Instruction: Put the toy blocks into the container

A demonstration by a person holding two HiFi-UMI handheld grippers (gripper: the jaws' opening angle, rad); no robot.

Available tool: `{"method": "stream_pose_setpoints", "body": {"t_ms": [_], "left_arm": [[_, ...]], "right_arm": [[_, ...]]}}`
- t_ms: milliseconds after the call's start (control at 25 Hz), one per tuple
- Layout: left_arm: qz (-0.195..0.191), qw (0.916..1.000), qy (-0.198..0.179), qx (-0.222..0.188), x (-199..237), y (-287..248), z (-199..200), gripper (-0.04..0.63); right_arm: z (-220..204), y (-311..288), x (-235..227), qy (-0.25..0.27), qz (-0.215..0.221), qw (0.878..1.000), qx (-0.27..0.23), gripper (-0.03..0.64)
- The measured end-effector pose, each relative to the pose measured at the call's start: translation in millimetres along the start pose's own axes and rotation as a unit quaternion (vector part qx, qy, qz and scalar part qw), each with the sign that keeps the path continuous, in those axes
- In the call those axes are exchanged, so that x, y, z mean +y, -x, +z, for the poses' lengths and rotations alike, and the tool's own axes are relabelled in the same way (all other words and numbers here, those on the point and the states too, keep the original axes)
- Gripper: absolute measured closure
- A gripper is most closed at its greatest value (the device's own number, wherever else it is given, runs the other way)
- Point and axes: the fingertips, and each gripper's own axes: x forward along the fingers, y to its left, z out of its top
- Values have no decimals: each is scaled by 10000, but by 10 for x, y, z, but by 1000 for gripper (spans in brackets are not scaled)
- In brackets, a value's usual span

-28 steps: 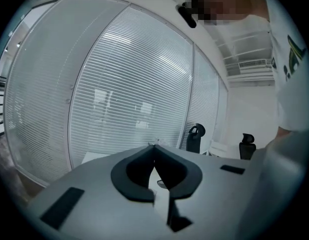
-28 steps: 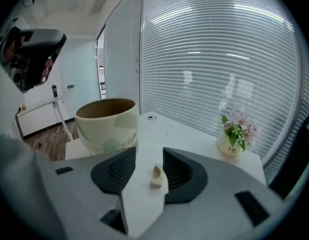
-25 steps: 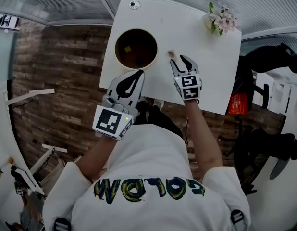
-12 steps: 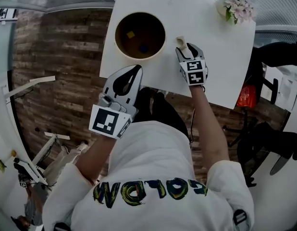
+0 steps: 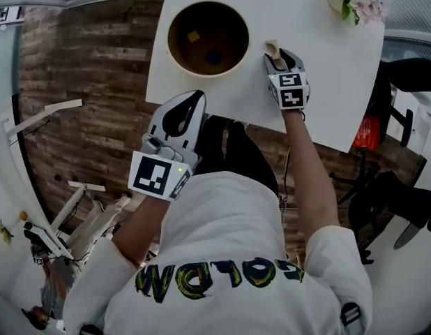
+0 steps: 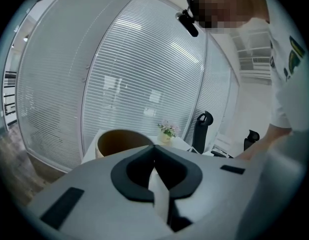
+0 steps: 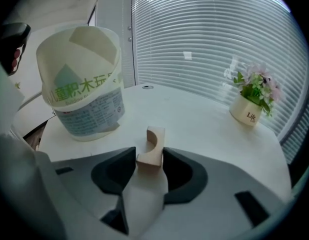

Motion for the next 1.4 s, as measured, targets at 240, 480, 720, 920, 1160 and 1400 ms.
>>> {"method": "stream_pose_setpoints", "body": {"t_ms": [240,480,720,920,1160,1400], "left_arm": [[33,10000,11,13,47,0,-16,581],[28,9998,-97,-186,43,-57,208,581],[-6,9988,-215,-441,-35,-78,508,581],[-14,9973,-325,-653,-123,-38,756,581],[14,9956,-442,-832,-174,44,977,581],[-6,9947,-479,-913,-261,111,1090,581]], "right_arm": [[13,-13,-32,-135,29,9999,-67,459],[210,138,-122,-109,-74,9996,-240,461],[538,496,-205,-95,-152,9985,-521,462],[825,896,-256,-53,-243,9961,-841,462],[1168,1451,-228,-65,-289,9922,-1207,462],[1419,2024,-138,-110,-311,9879,-1516,460]]}}
